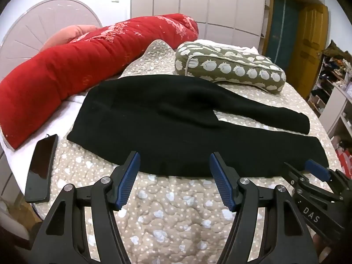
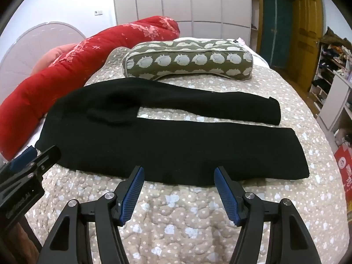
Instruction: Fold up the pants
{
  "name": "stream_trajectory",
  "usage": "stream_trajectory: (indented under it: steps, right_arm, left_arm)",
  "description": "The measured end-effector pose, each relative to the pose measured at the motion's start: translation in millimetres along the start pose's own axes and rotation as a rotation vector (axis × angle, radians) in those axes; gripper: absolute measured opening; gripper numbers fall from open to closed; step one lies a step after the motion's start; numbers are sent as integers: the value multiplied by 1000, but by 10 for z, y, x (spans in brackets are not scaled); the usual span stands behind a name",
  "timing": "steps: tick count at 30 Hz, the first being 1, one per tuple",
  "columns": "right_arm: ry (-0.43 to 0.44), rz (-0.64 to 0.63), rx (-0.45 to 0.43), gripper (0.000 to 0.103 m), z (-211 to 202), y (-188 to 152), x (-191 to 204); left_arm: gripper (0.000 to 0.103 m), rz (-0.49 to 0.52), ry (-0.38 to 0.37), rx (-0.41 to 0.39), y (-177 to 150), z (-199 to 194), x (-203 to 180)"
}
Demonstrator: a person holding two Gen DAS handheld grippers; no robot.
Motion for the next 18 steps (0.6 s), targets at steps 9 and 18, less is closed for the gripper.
stream_trajectory:
  steps: [9, 18]
  right_arm:
    - [-6, 13, 2, 64, 38, -4, -54]
    - [-19, 34, 17, 64, 79, -6, -75]
  left_arm:
    - [66, 13, -20, 14, -28, 54, -60]
    - [66, -2, -21, 27, -50, 111, -17]
Point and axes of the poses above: each gripper's, at about its wrist camera, not at the fingertips, and z roughly the way its jaws point, x to its left, y to its top, the point moved 5 cm from there along z, roughly the way its jaws point, and after that the axes turned 11 degrees about z, right-handed, at the moved point
